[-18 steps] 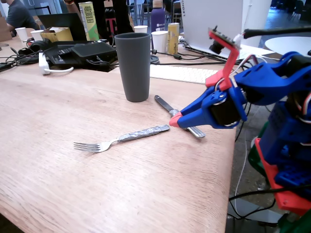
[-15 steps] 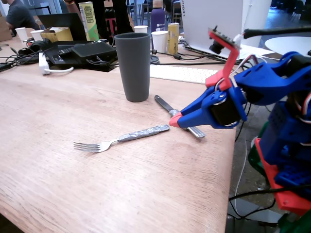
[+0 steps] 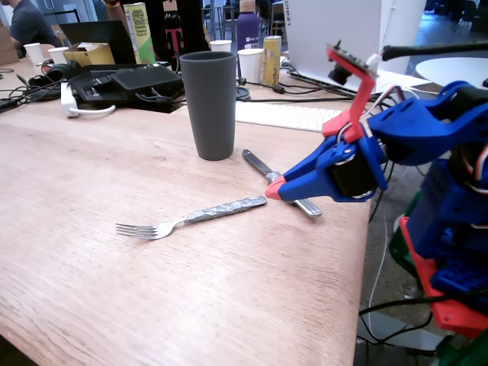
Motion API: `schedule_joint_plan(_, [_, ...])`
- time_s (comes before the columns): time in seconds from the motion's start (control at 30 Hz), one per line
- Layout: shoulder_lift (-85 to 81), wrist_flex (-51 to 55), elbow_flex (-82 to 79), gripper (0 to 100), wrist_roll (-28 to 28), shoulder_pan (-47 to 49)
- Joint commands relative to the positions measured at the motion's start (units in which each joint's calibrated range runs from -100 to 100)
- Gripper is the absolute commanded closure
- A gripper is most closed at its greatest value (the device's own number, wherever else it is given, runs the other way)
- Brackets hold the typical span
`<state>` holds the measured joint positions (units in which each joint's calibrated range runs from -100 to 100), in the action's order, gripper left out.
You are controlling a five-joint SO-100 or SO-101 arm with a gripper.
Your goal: Grab the fork and place it in gray glass
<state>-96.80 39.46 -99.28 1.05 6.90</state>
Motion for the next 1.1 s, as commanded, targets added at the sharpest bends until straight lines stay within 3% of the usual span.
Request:
schedule_joint_plan(0.0, [-0.5, 0.2, -0.3, 100, 0.1, 0.2])
schedule_joint_plan(0.77, [3.6, -0.8, 0.4, 100, 0.2, 0.7])
schedule_joint_plan(1.07, [27.7, 1.5, 30.8, 100, 0.1, 1.9])
